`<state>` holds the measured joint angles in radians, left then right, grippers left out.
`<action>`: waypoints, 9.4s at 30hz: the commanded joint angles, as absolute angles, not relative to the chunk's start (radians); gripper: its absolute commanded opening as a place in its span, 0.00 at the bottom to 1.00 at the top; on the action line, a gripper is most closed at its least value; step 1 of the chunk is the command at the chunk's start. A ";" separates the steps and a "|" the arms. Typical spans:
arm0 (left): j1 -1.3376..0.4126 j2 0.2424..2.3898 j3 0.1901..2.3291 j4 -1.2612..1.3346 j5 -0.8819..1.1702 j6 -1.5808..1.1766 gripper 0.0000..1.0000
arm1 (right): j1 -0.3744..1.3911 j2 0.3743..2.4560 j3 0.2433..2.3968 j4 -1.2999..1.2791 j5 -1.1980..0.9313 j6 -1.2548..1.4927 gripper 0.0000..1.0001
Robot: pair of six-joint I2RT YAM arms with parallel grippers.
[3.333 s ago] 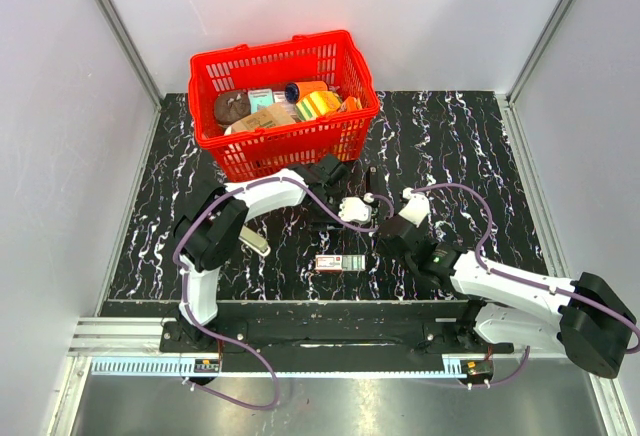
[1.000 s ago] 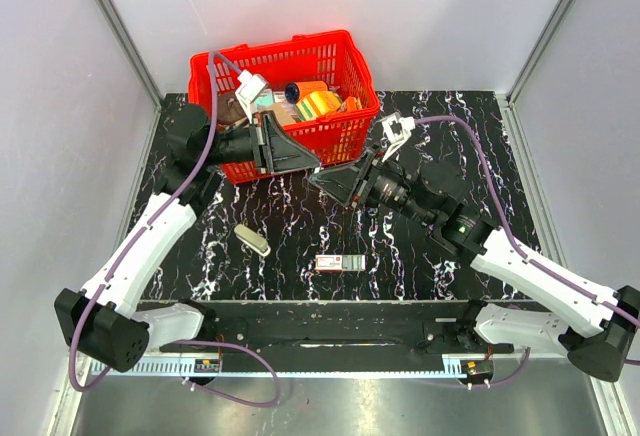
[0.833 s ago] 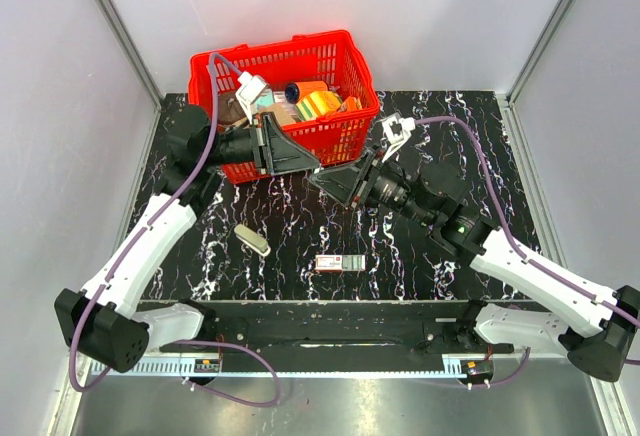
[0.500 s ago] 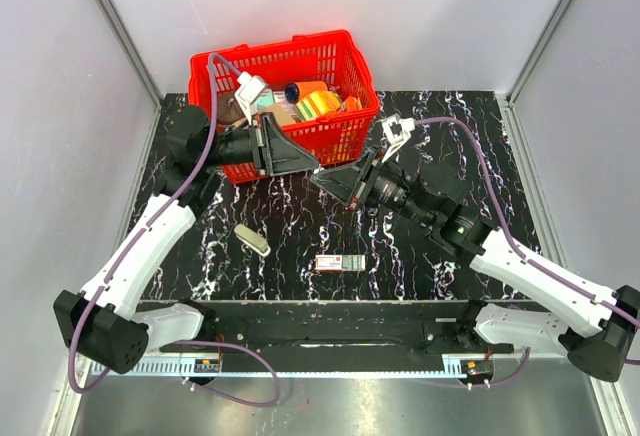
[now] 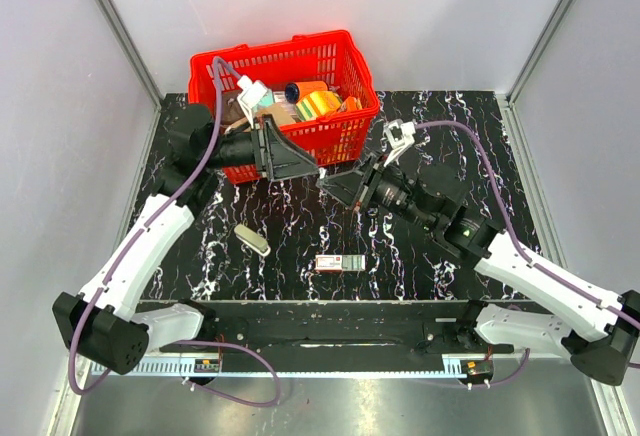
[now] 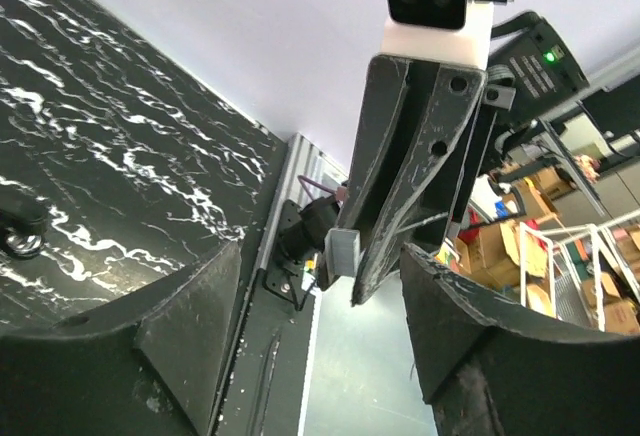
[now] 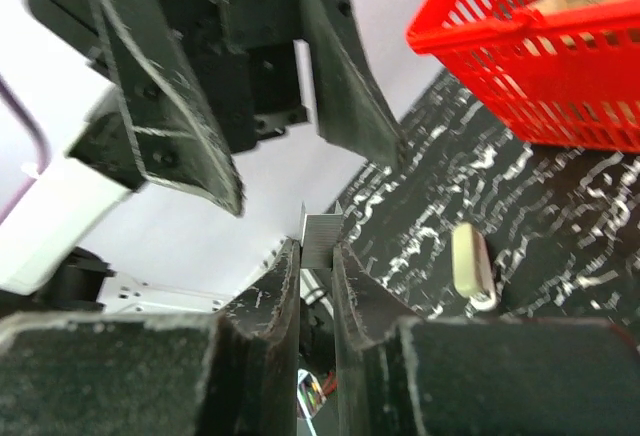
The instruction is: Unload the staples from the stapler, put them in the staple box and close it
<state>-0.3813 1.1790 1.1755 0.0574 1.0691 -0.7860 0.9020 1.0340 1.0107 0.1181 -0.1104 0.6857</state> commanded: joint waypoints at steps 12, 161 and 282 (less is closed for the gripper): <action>-0.353 1.209 1.306 -0.701 0.514 0.161 0.66 | 0.899 1.253 0.965 -0.504 0.227 0.822 0.00; -0.463 1.108 1.108 -0.742 0.453 0.314 0.62 | 1.088 1.746 1.131 -0.776 0.410 1.022 0.23; -0.862 1.608 0.920 -0.411 0.087 0.492 0.52 | 0.681 1.582 0.520 0.261 -0.399 1.092 0.21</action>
<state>-0.8547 1.6058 0.8898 -0.4248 0.0994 0.4965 0.6624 1.5600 0.4927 0.2337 -0.4068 1.0794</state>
